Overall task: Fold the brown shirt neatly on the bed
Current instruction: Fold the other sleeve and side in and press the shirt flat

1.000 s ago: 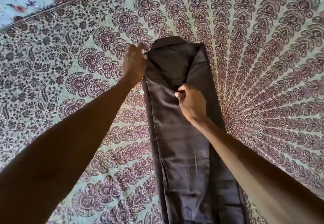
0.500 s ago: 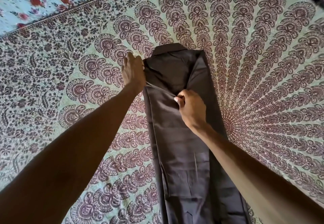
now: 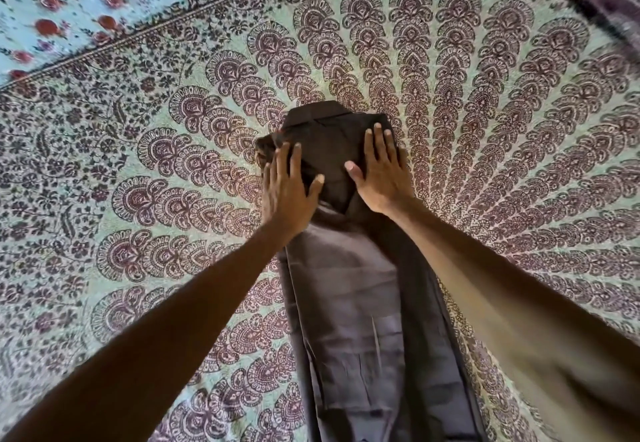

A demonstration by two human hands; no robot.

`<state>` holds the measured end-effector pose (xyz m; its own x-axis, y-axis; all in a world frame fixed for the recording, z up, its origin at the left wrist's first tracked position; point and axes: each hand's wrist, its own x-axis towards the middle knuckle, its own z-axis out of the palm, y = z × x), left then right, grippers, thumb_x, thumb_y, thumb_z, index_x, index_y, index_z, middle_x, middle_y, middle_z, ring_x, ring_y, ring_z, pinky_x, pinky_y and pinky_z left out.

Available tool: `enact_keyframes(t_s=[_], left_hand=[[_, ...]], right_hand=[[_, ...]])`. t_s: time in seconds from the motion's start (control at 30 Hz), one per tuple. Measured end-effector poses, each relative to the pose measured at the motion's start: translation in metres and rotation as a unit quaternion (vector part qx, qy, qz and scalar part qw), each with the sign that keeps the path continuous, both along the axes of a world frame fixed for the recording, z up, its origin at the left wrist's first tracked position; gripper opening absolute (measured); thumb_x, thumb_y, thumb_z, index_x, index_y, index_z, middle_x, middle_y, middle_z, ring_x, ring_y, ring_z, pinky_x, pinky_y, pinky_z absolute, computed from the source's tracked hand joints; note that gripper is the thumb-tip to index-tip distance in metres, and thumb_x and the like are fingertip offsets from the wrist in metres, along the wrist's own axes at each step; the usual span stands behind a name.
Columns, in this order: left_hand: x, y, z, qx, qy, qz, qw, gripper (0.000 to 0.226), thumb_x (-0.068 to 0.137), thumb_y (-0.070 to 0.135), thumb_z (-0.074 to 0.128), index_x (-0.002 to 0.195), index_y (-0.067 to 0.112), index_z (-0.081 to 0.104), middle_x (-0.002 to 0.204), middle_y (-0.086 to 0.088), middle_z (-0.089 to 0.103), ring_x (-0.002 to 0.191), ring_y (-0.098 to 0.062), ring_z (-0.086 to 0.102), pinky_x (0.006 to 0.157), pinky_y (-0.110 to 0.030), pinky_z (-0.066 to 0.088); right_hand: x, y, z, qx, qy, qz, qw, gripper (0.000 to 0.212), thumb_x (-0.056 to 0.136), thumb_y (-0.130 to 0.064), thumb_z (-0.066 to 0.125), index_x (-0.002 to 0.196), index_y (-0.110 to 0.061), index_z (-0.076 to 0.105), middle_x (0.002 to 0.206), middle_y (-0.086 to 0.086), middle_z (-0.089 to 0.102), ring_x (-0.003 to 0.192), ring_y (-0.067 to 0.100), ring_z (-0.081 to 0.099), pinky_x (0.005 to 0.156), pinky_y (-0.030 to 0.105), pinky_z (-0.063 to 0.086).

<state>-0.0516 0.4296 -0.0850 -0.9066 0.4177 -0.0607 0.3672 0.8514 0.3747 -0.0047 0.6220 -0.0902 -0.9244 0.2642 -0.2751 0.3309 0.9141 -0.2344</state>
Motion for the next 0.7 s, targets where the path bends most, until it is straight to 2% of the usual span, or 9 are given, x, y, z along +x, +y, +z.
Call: enact_keyframes(t_s=[0.07, 0.17, 0.3, 0.4, 0.5, 0.57, 0.63, 0.7], left_hand=[[0.005, -0.002, -0.019, -0.017, -0.032, 0.013, 0.999, 0.077, 0.095, 0.057, 0.030, 0.153, 0.010, 0.011, 0.162, -0.011, 0.009, 0.149, -0.028, 0.008, 0.121, -0.044, 0.008], [-0.004, -0.002, -0.027, -0.040, -0.023, 0.019, 0.999, 0.080, 0.094, 0.060, 0.025, 0.154, 0.010, 0.007, 0.162, -0.010, 0.005, 0.150, -0.025, 0.002, 0.121, -0.043, 0.001], [-0.010, 0.000, -0.017, -0.052, -0.054, 0.012, 0.997, 0.078, 0.097, 0.055, 0.031, 0.153, 0.010, 0.004, 0.162, -0.010, 0.002, 0.150, -0.026, -0.001, 0.122, -0.045, 0.000], [0.006, -0.004, 0.001, -0.017, -0.024, 0.024, 0.999, 0.070, 0.100, 0.048, 0.032, 0.153, 0.007, 0.013, 0.161, -0.012, 0.012, 0.150, -0.027, 0.006, 0.121, -0.047, 0.008], [0.061, -0.010, 0.016, 0.029, 0.036, 0.048, 0.998, 0.060, 0.100, 0.039, 0.039, 0.149, 0.006, 0.028, 0.158, -0.012, 0.026, 0.148, -0.026, 0.018, 0.119, -0.046, 0.018], [0.110, -0.016, 0.018, 0.048, 0.028, 0.049, 0.997, 0.059, 0.099, 0.036, 0.042, 0.149, 0.007, 0.028, 0.159, -0.010, 0.024, 0.148, -0.023, 0.017, 0.119, -0.046, 0.019], [0.160, -0.027, 0.015, 0.036, 0.004, 0.039, 0.999, 0.062, 0.099, 0.037, 0.042, 0.151, 0.008, 0.024, 0.160, -0.009, 0.018, 0.149, -0.022, 0.013, 0.119, -0.046, 0.017], [0.206, -0.042, 0.009, 0.002, -0.021, 0.024, 0.999, 0.064, 0.099, 0.039, 0.040, 0.152, 0.010, 0.020, 0.162, -0.009, 0.012, 0.150, -0.022, 0.009, 0.120, -0.046, 0.016]], right_hand=[[-0.003, 0.013, -0.005, 0.010, -0.017, 0.018, 1.000, 0.077, 0.096, -0.064, 0.013, 0.155, -0.019, -0.005, 0.163, 0.003, -0.013, 0.150, 0.022, -0.013, 0.122, 0.048, 0.000], [-0.003, 0.020, -0.008, 0.019, -0.010, 0.037, 0.999, 0.076, 0.095, -0.065, 0.013, 0.155, -0.022, -0.005, 0.163, 0.000, -0.014, 0.150, 0.020, -0.014, 0.121, 0.048, -0.002], [-0.002, 0.015, -0.002, 0.029, -0.018, 0.020, 0.999, 0.076, 0.095, -0.065, 0.011, 0.155, -0.021, -0.003, 0.163, 0.003, -0.012, 0.150, 0.026, -0.012, 0.120, 0.054, -0.001], [0.018, -0.001, 0.016, 0.061, 0.044, 0.007, 0.997, 0.072, 0.098, -0.061, 0.014, 0.156, -0.018, 0.006, 0.163, 0.012, -0.004, 0.150, 0.033, -0.005, 0.120, 0.055, 0.000], [0.066, -0.029, 0.038, 0.019, 0.108, 0.053, 0.993, 0.063, 0.101, -0.049, 0.024, 0.153, -0.013, 0.023, 0.163, 0.013, 0.009, 0.151, 0.031, 0.003, 0.121, 0.053, 0.008], [0.107, -0.050, 0.045, -0.019, 0.120, 0.043, 0.992, 0.056, 0.102, -0.041, 0.030, 0.149, -0.012, 0.033, 0.161, 0.012, 0.018, 0.150, 0.029, 0.010, 0.120, 0.051, 0.013], [0.154, -0.070, 0.045, -0.005, 0.103, 0.039, 0.994, 0.053, 0.102, -0.038, 0.033, 0.149, -0.014, 0.034, 0.161, 0.011, 0.020, 0.150, 0.028, 0.013, 0.119, 0.052, 0.017], [0.195, -0.086, 0.037, 0.028, 0.062, 0.062, 0.996, 0.057, 0.100, -0.041, 0.036, 0.152, -0.017, 0.029, 0.162, 0.011, 0.014, 0.150, 0.029, 0.010, 0.118, 0.054, 0.015]])
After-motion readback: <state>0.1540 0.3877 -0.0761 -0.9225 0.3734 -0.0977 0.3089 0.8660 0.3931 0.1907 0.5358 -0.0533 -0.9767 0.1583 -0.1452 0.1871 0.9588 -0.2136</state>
